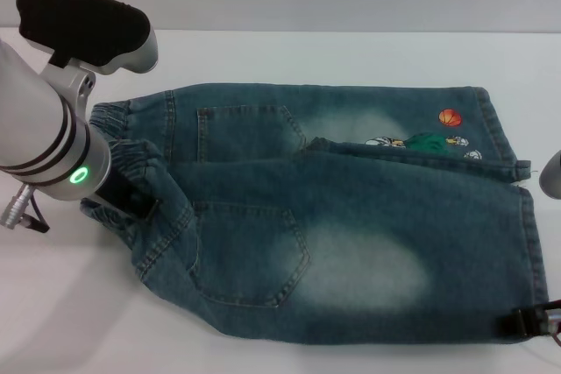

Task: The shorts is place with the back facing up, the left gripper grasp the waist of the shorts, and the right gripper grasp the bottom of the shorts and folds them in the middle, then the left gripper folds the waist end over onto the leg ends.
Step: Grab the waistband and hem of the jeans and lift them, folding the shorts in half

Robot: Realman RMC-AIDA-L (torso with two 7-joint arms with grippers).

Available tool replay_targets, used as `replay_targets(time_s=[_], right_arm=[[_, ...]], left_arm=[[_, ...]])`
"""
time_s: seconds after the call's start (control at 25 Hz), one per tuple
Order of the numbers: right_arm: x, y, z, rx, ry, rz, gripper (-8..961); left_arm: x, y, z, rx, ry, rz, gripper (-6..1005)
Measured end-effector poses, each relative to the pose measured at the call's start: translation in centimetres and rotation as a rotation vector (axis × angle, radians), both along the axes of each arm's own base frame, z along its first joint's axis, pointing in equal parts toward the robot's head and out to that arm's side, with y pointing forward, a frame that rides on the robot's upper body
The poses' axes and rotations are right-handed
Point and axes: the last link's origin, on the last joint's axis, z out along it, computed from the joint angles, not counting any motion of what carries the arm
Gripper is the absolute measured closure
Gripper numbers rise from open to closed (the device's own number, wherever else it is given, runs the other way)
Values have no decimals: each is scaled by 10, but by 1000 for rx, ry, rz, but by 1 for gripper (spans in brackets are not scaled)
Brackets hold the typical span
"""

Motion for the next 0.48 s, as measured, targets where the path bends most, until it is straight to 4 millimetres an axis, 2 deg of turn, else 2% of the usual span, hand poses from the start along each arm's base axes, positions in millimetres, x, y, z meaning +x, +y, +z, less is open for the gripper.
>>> replay_targets(time_s=[0.32,0.48], right_arm=[[-7,3,1,-11,4,69,392],[-11,6,0,-13,3,92,545]], left_arm=[[0,0,0,1,-1,-1,866],[0,0,0,3,-2,1,866]])
